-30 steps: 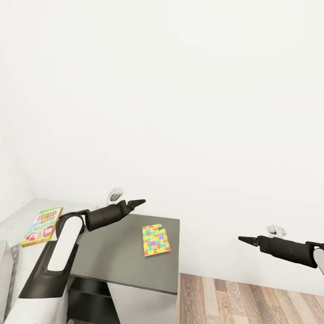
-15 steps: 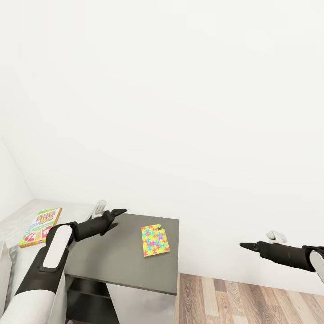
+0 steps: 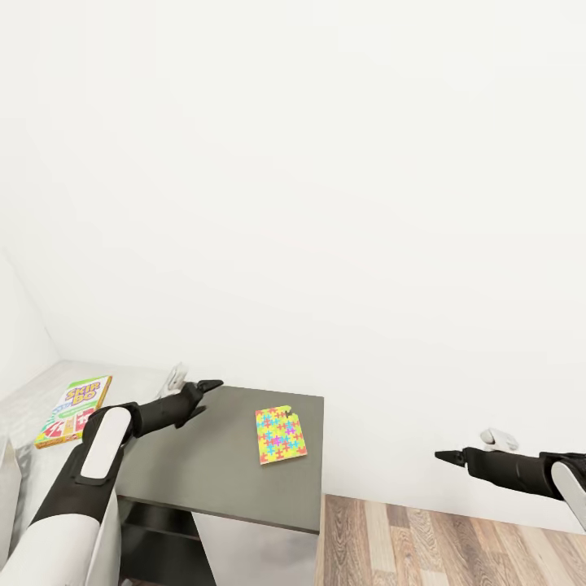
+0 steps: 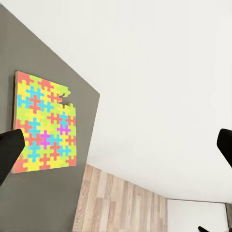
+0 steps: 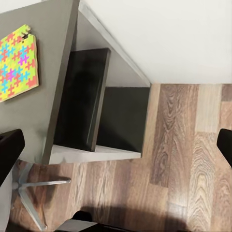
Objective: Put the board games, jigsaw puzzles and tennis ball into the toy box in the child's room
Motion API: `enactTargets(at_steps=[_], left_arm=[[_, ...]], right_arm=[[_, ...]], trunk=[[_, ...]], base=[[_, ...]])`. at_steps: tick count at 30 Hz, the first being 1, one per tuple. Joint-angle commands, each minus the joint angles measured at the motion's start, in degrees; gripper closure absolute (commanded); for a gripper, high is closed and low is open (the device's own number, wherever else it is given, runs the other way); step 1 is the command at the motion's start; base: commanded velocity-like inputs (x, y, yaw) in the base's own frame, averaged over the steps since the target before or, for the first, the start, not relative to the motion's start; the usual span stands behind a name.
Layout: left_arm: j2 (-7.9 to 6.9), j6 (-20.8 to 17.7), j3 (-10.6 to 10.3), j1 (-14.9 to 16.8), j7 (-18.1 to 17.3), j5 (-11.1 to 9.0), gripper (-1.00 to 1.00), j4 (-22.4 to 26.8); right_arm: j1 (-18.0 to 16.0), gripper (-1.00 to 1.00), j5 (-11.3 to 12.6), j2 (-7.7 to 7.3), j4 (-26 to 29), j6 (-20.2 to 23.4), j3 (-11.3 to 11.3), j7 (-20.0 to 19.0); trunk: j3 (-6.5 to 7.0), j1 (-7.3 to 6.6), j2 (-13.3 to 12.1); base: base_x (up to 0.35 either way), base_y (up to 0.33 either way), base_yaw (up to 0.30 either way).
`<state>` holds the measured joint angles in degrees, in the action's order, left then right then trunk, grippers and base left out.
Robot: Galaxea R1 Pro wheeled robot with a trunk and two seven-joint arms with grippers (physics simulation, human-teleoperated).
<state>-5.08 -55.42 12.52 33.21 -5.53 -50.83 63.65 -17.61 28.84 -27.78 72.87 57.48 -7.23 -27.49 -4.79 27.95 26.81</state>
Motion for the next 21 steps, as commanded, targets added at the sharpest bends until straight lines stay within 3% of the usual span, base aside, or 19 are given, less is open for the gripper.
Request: enactTargets(at_steps=[1, 7, 21], left_arm=[[0.03, 0.2, 0.14, 0.12, -0.5, 1.18, -1.0, -0.2], [0.29, 1.25, 0.34, 0.23, -0.33, 2.68, -1.0, -0.66], [0.65, 1.94, 0.09, 0.27, -0.5, 3.87, -1.0, -0.96]], right_arm=[[-0.06, -1.0, -0.46, -0.01, -0.08, -0.31, 0.12, -0.46], [-0.06, -1.0, -0.52, -0.03, -0.26, -1.54, 0.74, -0.44], [0.01, -1.0, -0.54, 0.0, 1.55, -1.76, 1.33, -0.45]], trunk=[[-0.12, 0.03, 0.12], [-0.12, 0.03, 0.12], [-0.12, 0.03, 0.12]], base=[[0.0, 0.0, 0.0], [0.0, 0.0, 0.0], [0.053, -0.01, 0.0]])
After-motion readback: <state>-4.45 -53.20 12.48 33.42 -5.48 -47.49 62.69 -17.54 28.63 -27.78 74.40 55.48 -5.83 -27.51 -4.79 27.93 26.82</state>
